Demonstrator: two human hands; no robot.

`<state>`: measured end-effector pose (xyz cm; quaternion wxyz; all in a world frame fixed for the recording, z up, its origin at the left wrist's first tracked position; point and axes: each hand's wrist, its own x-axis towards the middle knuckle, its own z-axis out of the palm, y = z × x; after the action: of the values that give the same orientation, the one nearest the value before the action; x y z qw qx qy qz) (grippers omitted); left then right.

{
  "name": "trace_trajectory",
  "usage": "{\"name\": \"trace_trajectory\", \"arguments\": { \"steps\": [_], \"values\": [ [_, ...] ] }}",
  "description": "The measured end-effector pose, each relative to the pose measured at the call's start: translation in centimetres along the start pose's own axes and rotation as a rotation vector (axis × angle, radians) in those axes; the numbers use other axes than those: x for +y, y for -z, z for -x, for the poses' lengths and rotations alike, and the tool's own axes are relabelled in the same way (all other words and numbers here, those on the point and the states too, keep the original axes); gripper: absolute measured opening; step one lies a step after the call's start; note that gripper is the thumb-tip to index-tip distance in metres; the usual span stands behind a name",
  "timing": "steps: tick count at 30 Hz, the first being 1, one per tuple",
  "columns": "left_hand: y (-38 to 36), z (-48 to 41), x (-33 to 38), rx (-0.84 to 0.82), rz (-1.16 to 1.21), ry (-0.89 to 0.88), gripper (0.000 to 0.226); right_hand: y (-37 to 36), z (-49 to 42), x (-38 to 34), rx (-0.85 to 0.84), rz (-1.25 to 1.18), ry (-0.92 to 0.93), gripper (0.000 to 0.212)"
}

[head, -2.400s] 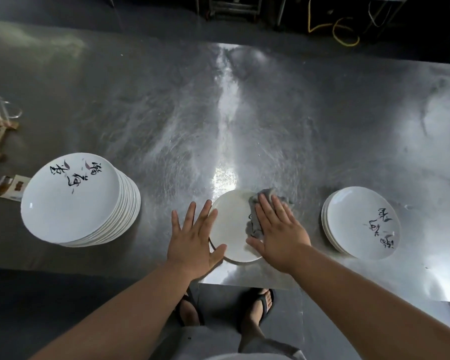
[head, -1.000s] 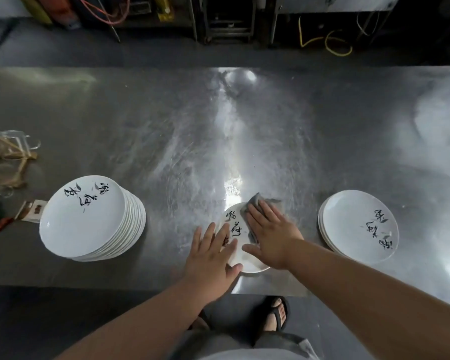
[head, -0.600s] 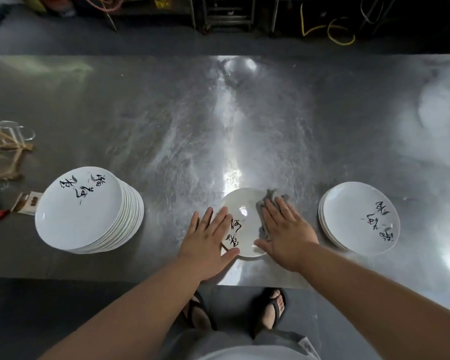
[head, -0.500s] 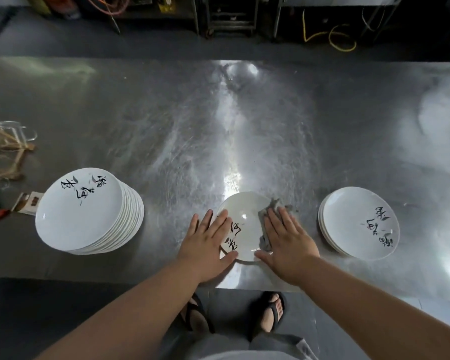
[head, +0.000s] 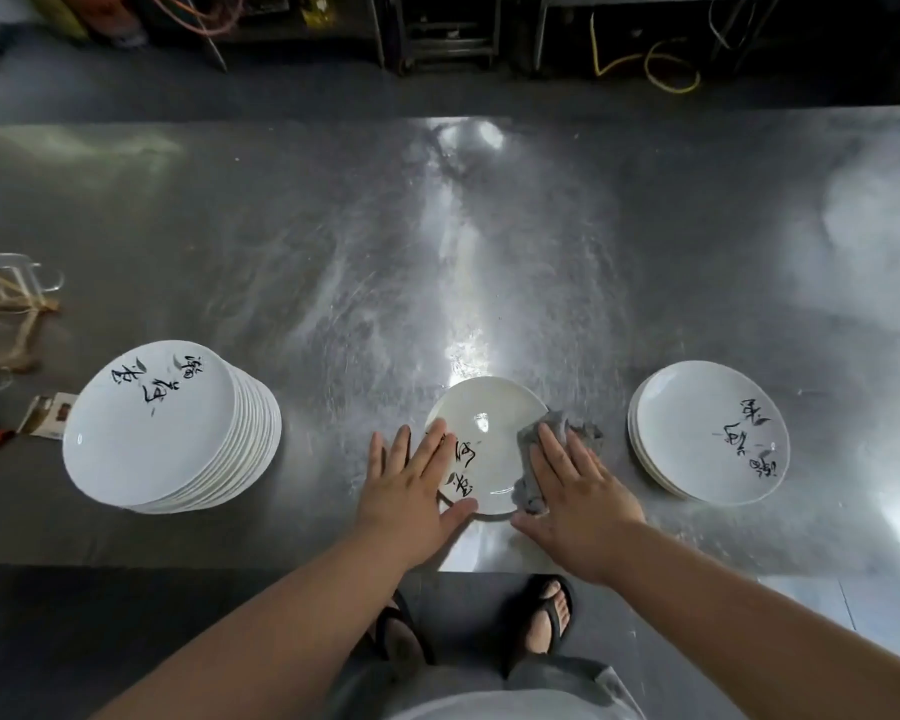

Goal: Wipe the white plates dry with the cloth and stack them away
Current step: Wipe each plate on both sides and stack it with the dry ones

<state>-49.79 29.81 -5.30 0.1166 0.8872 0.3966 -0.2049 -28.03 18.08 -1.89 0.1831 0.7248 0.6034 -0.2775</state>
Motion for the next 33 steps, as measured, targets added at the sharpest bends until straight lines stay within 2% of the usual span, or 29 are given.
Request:
{"name": "trace_trajectory", "arguments": {
  "steps": [3, 5, 7, 10, 15, 17, 20, 22, 25, 28, 30, 33],
  "values": [
    [-0.2, 0.7, 0.4, 0.052, -0.048, -0.099, 0.093, 1.0, -0.9, 0.2, 0.018, -0.017, 0.016, 0.095],
    [-0.4, 0.9, -0.2, 0.095, -0.09, -0.249, 0.079, 2.4, -3.3, 0.7, 0.069, 0.04, 0.099, 0.093],
    [-0.6, 0.5, -0.9, 0.128, -0.081, -0.306, 0.067, 3.5, -5.5, 1.1, 0.083, 0.129, 0.188, 0.091],
    [-1.0, -0.3, -1.3, 0.14, 0.062, -0.197, 0.067, 3.6, -6.4, 1.2, 0.077, 0.161, 0.197, 0.091],
    [-1.1, -0.2, -1.3, 0.12, 0.103, -0.15, 0.075, -0.2, -0.6, -0.2, 0.082, -0.128, 0.019, 0.089],
    [-1.0, -0.2, -1.1, 0.117, 0.096, -0.13, 0.077, -1.7, 2.2, -2.1, 0.051, -0.123, 0.002, 0.094],
    [-1.0, -0.1, -0.7, 0.121, 0.097, -0.106, 0.08, -1.6, 1.6, -2.4, 0.012, -0.091, -0.007, 0.104],
    [-0.8, 0.1, -0.4, 0.086, 0.103, -0.089, 0.076, -0.1, -1.3, -1.3, 0.072, -0.089, -0.016, 0.102],
    [-0.4, 0.3, 0.1, 0.081, 0.106, -0.065, 0.074, 1.6, -5.0, 0.2, 0.093, -0.03, -0.011, 0.089],
    [-0.6, 0.2, 0.2, 0.1, 0.115, -0.052, 0.075, -0.3, -3.2, -0.2, 0.131, -0.044, 0.02, 0.093],
    [-0.6, 0.2, 0.2, 0.111, 0.114, -0.045, 0.076, -2.7, 0.1, 0.0, 0.229, -0.037, 0.074, 0.094],
    [-0.3, 0.2, 0.4, 0.088, 0.115, -0.036, 0.075, -5.1, 2.3, 1.7, 0.423, -0.075, 0.195, 0.072]
  ]
}}
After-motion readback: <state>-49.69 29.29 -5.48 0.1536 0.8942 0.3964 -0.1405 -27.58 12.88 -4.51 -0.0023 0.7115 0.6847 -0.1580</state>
